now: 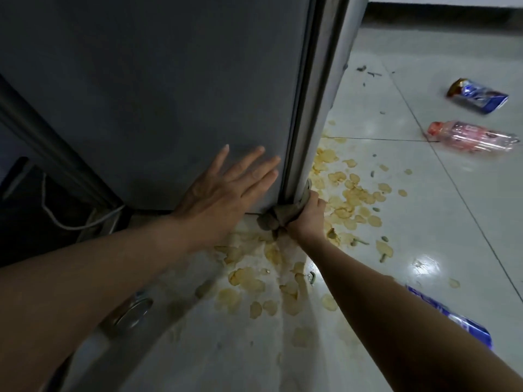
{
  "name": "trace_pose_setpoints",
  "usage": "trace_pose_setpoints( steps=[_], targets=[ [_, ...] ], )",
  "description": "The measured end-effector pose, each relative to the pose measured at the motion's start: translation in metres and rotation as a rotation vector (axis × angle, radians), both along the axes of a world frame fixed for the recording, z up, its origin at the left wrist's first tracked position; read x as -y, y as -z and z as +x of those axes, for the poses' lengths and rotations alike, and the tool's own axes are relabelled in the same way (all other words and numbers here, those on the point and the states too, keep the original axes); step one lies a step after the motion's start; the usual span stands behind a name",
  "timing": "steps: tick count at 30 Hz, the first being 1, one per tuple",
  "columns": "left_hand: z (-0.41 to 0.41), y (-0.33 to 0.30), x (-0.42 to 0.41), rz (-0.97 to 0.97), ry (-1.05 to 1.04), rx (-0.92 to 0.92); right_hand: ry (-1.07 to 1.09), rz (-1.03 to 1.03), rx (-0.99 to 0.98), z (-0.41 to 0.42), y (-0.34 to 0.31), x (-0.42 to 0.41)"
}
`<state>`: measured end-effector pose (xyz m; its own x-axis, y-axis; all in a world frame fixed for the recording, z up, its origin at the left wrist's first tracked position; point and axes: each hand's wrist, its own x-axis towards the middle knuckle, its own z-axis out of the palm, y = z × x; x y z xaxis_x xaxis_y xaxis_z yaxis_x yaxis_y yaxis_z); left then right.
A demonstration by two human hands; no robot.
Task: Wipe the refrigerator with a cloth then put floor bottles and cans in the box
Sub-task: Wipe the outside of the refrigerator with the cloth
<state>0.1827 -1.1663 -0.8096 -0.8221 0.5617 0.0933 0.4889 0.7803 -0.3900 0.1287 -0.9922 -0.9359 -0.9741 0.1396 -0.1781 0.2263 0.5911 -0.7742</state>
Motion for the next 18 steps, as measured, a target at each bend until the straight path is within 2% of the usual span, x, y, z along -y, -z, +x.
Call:
trace_pose_setpoints(
  steps=[6,9,14,18],
  targets=[
    [-0.005,-0.007,-0.002,-0.087,-0.116,0.042,-0.083,0.164,-0.072,0.0,0.005,0.0],
    [-0.003,-0.015,-0.007,-0.072,-0.149,0.078,-0.079,0.208,-0.123,0.002,-0.003,0.001],
    [0.0,-0.038,-0.014,-0.113,-0.165,0.015,-0.024,0.253,-0.213,0.008,-0.033,0.009],
    [-0.003,-0.062,-0.016,-0.144,-0.214,-0.028,0.002,0.2,-0.286,0.011,-0.07,0.01]
  ],
)
